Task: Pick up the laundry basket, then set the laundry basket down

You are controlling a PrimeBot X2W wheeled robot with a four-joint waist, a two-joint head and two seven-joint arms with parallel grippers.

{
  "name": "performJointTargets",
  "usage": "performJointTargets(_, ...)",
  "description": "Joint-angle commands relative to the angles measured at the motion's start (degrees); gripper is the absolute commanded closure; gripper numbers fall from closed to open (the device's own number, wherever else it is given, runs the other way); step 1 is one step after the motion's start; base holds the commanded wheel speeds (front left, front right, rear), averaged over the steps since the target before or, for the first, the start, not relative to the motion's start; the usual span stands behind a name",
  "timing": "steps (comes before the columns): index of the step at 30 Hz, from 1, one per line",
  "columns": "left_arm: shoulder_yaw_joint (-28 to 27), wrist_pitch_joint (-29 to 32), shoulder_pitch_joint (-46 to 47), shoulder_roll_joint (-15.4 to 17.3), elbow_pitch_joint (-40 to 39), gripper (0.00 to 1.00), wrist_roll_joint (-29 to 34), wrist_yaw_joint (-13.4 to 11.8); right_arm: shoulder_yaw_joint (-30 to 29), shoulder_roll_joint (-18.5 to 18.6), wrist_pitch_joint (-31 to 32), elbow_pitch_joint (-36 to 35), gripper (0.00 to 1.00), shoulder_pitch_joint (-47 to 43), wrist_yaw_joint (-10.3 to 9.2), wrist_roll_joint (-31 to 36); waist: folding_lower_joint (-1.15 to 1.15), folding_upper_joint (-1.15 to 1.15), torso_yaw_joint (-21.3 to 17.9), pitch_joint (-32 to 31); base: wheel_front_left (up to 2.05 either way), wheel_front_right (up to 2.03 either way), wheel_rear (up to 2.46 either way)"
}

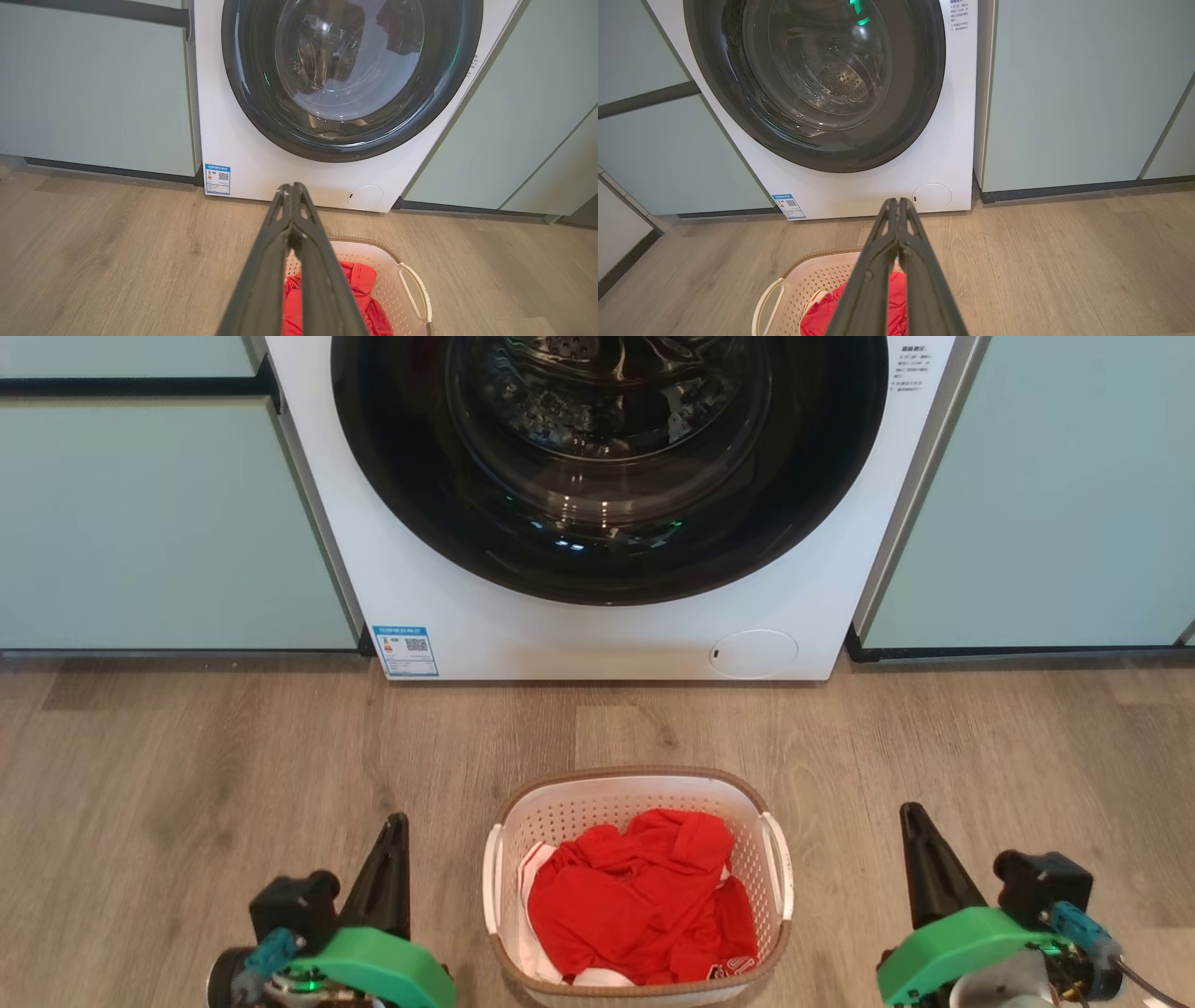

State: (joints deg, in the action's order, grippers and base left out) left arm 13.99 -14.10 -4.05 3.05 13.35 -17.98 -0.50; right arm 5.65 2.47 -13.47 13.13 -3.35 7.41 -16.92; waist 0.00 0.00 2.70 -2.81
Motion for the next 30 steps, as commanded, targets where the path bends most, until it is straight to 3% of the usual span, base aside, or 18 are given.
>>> performJointTargets(1, -0.86, 0.28, 2.96, 0.12, -2.07, 1.00, -1.08, 0.31, -0.29, 0.36, 0.07, -1.88, 1.00, 2.30, 0.00, -1.20, 0.00, 0.00, -0.01, 0.02, 0.00, 0.00, 0.00)
performJointTargets(30, -4.69, 4.48, 4.79, 0.76, -1.20, 1.00, -19.72, 2.22, -2.16, 1.14, 4.10, -1.18, 1.00, 4.06, 0.02, -20.13, 0.00, 0.00, -0.67, 0.74, 0.00, 0.00, 0.00)
